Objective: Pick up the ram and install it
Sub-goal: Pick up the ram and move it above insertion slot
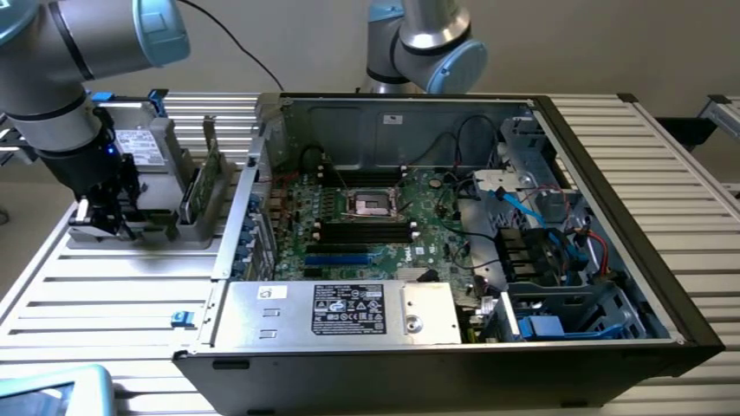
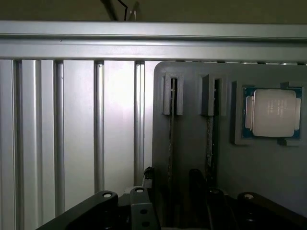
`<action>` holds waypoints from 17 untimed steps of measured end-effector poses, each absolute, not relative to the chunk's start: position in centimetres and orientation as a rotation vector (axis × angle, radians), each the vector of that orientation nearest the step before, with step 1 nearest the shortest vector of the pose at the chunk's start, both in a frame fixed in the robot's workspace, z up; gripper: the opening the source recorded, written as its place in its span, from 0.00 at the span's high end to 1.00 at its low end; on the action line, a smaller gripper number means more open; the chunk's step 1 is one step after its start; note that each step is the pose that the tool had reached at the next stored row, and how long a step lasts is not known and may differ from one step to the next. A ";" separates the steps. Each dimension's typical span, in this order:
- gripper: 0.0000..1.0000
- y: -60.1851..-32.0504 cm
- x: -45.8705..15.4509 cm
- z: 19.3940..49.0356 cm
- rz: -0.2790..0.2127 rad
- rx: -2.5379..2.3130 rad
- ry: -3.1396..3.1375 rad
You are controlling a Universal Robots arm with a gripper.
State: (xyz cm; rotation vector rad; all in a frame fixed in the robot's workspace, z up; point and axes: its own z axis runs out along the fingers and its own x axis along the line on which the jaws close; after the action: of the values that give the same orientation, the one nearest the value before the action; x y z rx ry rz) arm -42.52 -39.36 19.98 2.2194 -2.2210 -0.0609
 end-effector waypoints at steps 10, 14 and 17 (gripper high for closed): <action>0.57 -39.4 -42.5 20.0 -0.061 2.219 -2.221; 0.65 -39.4 -42.5 20.0 -0.061 2.219 -2.221; 0.78 -39.4 -42.5 20.0 -0.061 2.219 -2.221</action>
State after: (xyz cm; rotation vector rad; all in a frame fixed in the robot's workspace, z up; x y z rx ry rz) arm -42.53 -39.35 19.97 2.2193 -2.2212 -0.0608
